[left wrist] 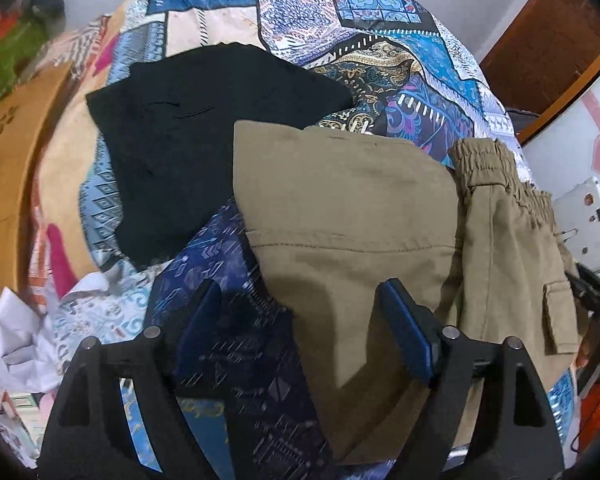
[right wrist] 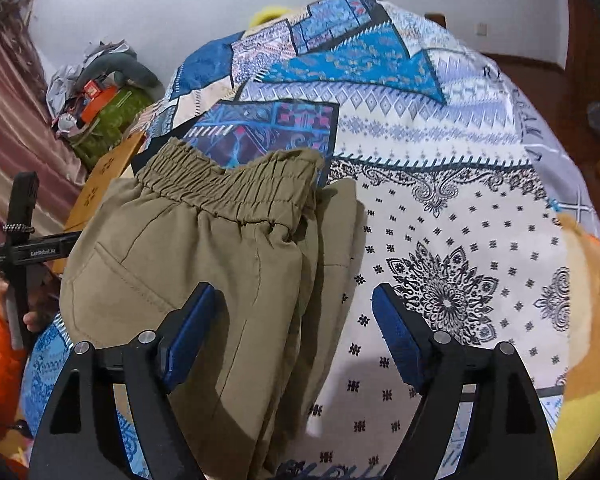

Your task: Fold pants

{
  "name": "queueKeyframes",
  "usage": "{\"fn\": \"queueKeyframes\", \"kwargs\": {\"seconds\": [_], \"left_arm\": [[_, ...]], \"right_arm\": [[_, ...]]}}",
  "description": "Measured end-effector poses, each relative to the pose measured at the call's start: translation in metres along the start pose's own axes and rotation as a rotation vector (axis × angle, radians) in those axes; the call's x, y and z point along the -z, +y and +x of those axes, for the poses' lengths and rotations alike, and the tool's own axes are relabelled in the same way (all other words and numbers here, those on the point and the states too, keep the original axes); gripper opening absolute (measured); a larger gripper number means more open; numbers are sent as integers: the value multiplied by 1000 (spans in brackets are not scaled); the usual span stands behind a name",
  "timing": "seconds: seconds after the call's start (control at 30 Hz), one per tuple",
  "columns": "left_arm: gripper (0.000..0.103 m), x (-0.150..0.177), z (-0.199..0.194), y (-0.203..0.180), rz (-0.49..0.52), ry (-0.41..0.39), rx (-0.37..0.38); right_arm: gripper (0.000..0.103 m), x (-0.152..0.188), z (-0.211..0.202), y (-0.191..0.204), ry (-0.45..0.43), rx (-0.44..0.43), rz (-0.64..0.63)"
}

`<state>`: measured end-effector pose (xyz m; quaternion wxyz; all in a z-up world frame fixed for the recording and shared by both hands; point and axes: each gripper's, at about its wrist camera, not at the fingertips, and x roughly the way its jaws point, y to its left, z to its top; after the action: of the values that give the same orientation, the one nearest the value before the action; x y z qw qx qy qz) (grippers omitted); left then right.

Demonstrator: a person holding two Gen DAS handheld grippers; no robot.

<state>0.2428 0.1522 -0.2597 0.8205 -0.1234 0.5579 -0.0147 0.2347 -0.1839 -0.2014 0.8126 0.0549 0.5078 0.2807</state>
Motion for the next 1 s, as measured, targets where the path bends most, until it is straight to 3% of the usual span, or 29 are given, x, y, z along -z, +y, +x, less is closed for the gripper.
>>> {"fn": "queueKeyframes", "kwargs": {"seconds": [0.27, 0.37, 0.47, 0.57, 0.63, 0.7, 0.8, 1.0], "left_arm": [[82, -18, 16, -3, -46, 26, 112], [71, -23, 20, -12, -26, 33, 160], [61, -26, 18, -20, -1, 21, 131], [38, -23, 7, -26, 28, -15, 58], [31, -21, 2, -27, 36, -33, 37], [14, -21, -5, -31, 52, -50, -22], [4, -21, -17, -33, 73, -80, -49], [3, -22, -59, -43, 121, -176, -45]], "right_arm": [[77, -5, 16, -17, 49, -125, 104], [70, -6, 16, -16, 49, -137, 93], [51, -6, 13, -18, 28, -140, 111], [35, -6, 12, -20, 18, -146, 130], [26, -6, 8, -17, 9, -141, 118], [19, -8, 3, -10, -6, -123, 88], [13, -13, -5, 2, -36, -99, 36], [11, -28, -29, 32, -113, -78, -78]]}}
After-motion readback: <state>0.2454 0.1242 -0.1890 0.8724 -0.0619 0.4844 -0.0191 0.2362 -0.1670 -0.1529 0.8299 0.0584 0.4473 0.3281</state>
